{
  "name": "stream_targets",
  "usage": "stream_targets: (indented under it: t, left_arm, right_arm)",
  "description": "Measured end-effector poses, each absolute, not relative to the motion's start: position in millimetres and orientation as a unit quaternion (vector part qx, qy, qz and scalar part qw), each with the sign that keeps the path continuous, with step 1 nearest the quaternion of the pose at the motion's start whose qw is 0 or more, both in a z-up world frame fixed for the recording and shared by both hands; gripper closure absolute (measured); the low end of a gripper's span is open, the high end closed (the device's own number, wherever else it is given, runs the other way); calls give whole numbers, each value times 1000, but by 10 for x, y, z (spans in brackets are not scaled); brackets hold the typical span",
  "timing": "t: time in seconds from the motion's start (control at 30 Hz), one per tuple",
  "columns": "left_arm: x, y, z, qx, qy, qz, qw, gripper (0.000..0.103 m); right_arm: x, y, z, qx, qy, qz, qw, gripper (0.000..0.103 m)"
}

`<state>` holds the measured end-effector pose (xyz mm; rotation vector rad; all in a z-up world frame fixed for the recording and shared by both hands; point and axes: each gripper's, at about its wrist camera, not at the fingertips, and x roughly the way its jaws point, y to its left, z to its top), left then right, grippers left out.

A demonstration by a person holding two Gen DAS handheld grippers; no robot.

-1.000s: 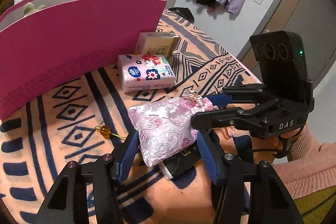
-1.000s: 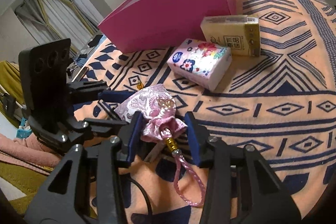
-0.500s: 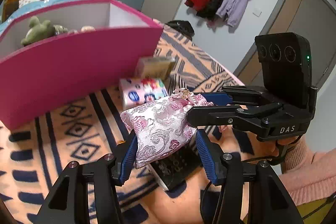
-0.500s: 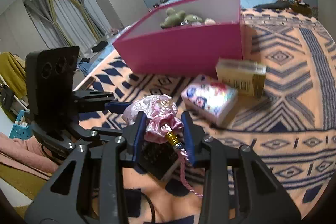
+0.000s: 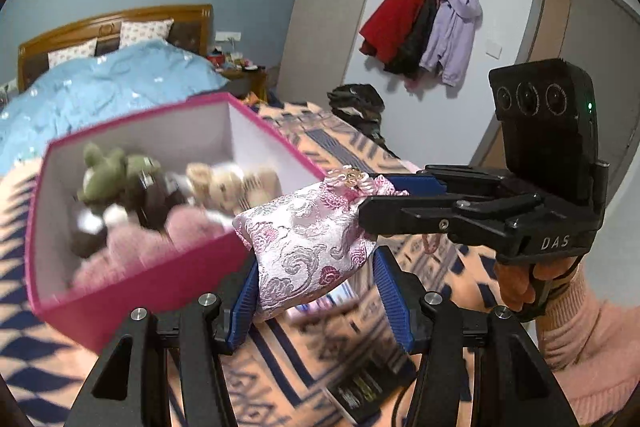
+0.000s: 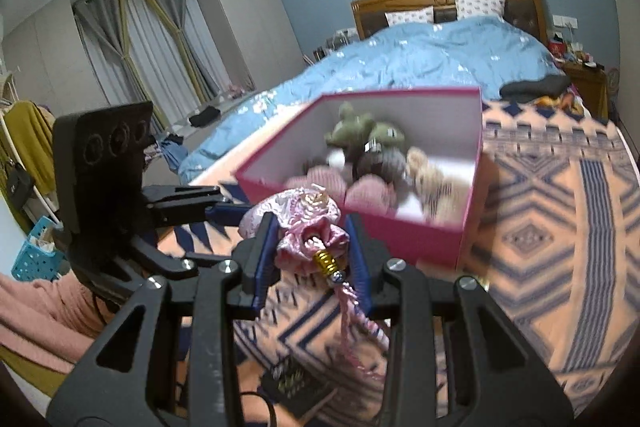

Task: Organize objects
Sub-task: 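Grasp the pink floral pouch and lift it toward the box, then lower the pouch into the magenta box and open both grippers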

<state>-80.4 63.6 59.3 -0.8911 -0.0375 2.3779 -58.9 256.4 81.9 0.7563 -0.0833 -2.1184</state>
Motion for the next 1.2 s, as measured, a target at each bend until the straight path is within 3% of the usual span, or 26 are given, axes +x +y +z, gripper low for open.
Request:
stream_targets:
  t: [0.47,1.2]
  left_arm:
    - [-1799,431,854,-355,-58,899,250,48]
    - [-2282,433,641,-389,-55,895,212,48]
  right_arm:
    - [-1512,2336,1071,303,-51,-853,422,66]
    - [-1954,2189,924,332,-55,-851,402,66]
